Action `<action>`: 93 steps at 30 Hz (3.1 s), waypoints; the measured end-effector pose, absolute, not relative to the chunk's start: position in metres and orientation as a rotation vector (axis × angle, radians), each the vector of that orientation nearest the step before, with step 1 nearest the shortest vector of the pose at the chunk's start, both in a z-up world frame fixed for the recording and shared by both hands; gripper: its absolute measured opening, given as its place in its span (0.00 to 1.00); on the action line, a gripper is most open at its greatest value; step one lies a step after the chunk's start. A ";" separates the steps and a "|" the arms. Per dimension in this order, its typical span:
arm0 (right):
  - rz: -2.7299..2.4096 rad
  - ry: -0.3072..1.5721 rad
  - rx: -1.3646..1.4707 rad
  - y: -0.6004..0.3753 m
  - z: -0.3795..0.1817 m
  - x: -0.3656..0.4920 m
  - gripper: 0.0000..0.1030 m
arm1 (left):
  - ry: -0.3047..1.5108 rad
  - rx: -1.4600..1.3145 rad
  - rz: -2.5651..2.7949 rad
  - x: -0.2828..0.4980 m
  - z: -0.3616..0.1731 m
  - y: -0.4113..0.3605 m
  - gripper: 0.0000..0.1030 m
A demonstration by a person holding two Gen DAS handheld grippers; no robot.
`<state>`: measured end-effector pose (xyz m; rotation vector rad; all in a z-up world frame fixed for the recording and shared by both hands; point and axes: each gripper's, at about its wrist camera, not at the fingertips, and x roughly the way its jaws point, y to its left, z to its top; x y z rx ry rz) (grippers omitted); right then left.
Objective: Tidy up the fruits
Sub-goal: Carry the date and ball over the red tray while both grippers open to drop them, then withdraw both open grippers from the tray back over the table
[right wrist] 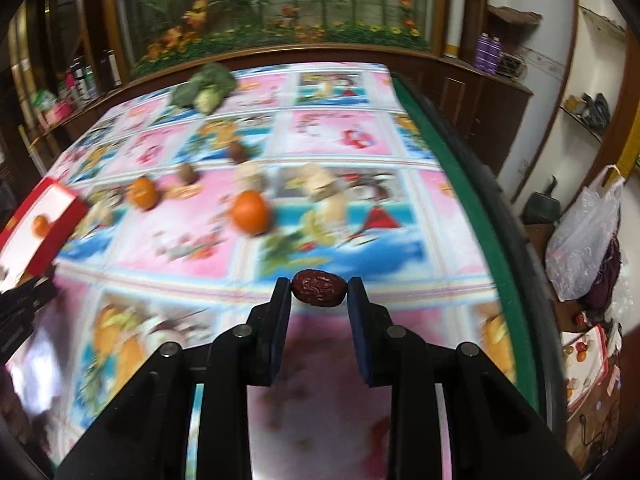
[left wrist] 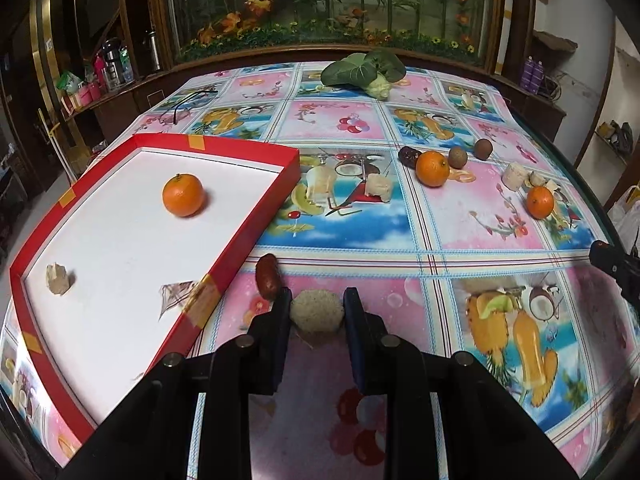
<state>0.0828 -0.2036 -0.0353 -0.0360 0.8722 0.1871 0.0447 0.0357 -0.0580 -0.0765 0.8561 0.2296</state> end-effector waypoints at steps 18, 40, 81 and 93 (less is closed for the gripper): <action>0.383 0.822 -0.096 -0.114 -0.016 0.033 0.30 | 0.756 -0.147 0.293 0.006 -0.023 0.090 0.24; 0.795 0.787 -0.196 0.093 0.000 0.030 0.30 | 0.813 -0.236 0.631 0.041 -0.025 0.264 0.24; 0.458 0.599 -0.114 -0.058 0.018 0.045 1.00 | 0.667 -0.338 0.627 -0.010 -0.001 0.225 0.81; 0.252 0.779 -0.006 -0.177 -0.032 0.092 1.00 | 0.740 -0.118 0.258 0.028 -0.020 0.074 0.81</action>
